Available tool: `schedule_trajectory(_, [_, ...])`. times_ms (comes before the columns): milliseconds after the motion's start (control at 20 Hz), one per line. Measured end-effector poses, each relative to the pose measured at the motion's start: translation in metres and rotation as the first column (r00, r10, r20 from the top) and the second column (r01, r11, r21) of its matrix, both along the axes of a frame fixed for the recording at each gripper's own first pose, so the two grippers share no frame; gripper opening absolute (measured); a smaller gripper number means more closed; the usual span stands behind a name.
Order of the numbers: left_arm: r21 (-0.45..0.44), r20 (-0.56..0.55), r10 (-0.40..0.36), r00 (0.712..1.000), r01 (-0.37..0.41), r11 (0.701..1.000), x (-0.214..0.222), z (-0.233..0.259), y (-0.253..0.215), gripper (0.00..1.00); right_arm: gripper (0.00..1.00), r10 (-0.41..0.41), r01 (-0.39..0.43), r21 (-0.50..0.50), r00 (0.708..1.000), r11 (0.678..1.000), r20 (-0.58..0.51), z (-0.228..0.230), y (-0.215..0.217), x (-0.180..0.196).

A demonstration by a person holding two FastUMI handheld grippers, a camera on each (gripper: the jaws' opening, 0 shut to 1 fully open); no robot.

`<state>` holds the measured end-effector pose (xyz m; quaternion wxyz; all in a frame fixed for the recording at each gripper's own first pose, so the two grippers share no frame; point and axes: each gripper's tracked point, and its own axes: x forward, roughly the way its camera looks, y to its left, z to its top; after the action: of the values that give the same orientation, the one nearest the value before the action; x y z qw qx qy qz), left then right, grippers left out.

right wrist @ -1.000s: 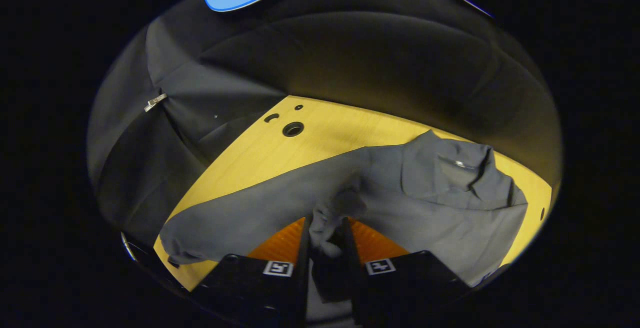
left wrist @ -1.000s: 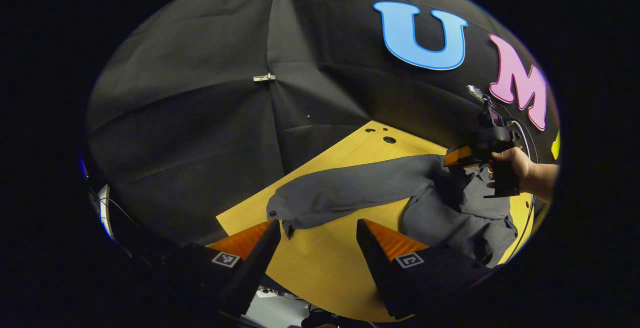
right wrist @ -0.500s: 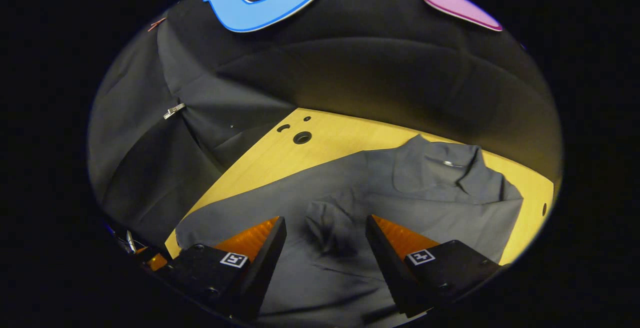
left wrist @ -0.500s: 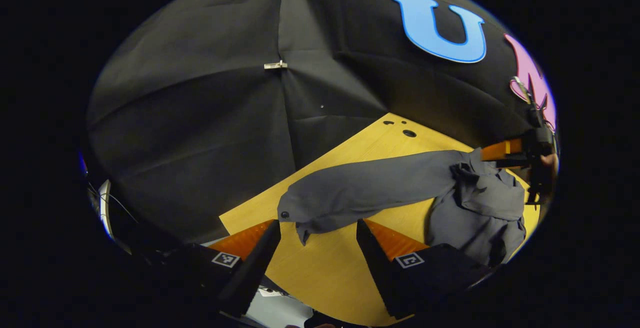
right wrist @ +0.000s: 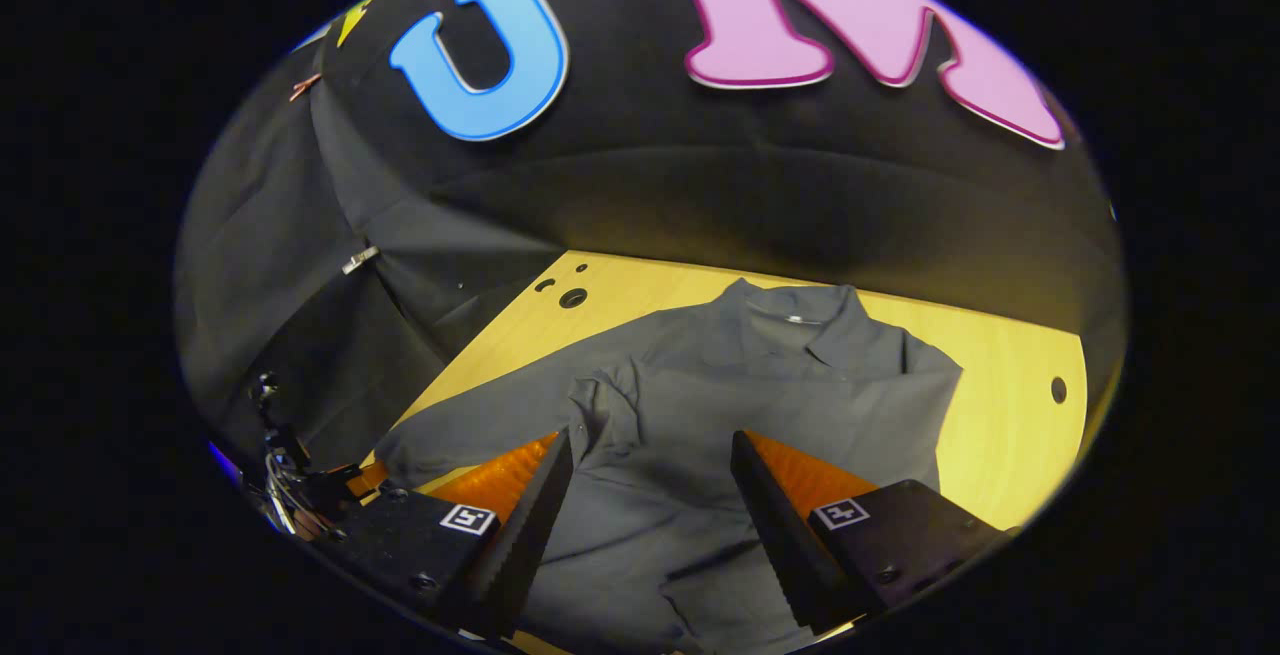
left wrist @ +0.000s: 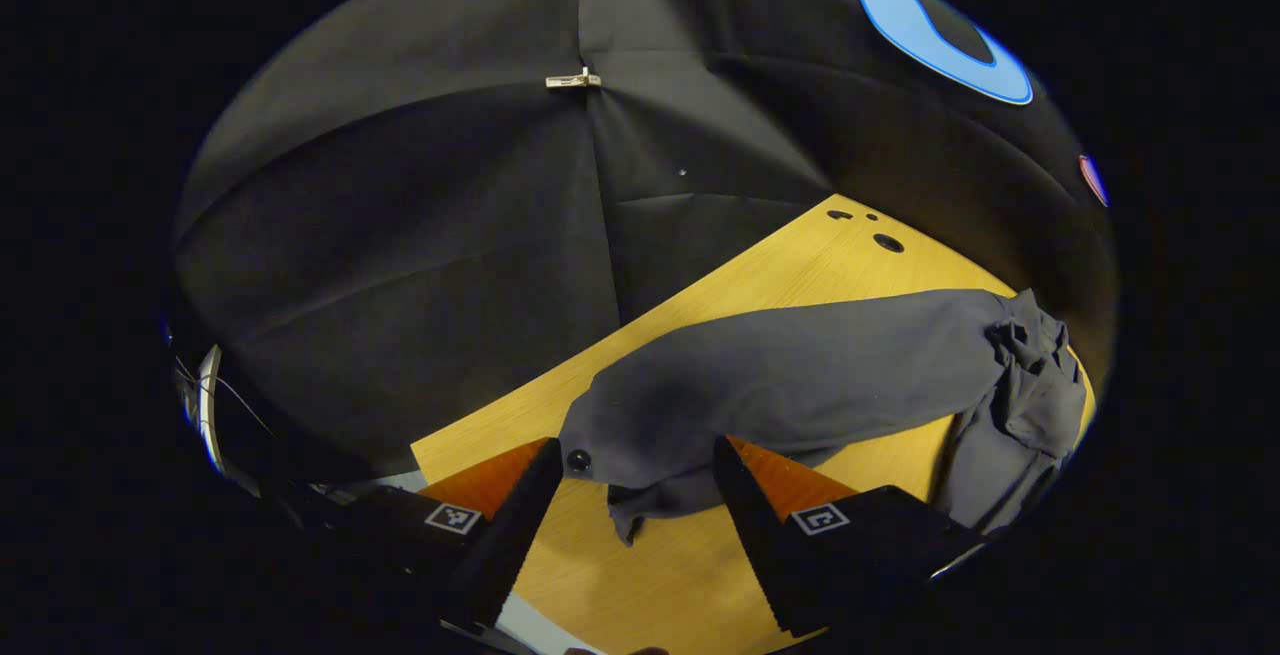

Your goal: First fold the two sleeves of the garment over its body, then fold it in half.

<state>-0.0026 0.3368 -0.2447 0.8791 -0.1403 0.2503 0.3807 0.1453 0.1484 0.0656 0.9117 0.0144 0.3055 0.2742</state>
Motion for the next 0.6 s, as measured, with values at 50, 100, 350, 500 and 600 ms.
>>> schedule_trajectory(50, [0.016, -0.007, 0.002, 1.0, -0.002, 1.0, 0.003, -0.002, 0.007, 0.96, 0.99, -0.024, 0.024, 0.002, 1.0, 1.0, -0.003, 0.001, -0.016, -0.005])
schedule_trajectory(100, [0.026, -0.015, -0.003, 1.0, 0.003, 1.0, 0.007, -0.003, 0.012, 0.96, 0.99, -0.051, 0.051, 0.004, 0.999, 0.999, -0.008, 0.001, -0.031, -0.009])
schedule_trajectory(350, [0.018, -0.072, -0.039, 0.997, 0.041, 0.999, 0.024, -0.021, 0.024, 0.99, 0.99, -0.166, 0.166, -0.015, 0.986, 0.986, -0.028, -0.003, -0.097, -0.038])
schedule_trajectory(500, [-0.041, -0.087, -0.051, 0.995, 0.048, 0.998, 0.029, -0.035, 0.021, 0.95, 0.99, -0.197, 0.197, -0.05, 0.98, 0.979, 0.011, 0.007, -0.125, -0.051])
schedule_trajectory(600, [-0.062, -0.067, -0.054, 0.996, 0.05, 0.997, 0.031, -0.036, 0.021, 0.95, 0.99, -0.221, 0.221, -0.035, 0.975, 0.975, 0.007, 0.012, -0.133, -0.06])
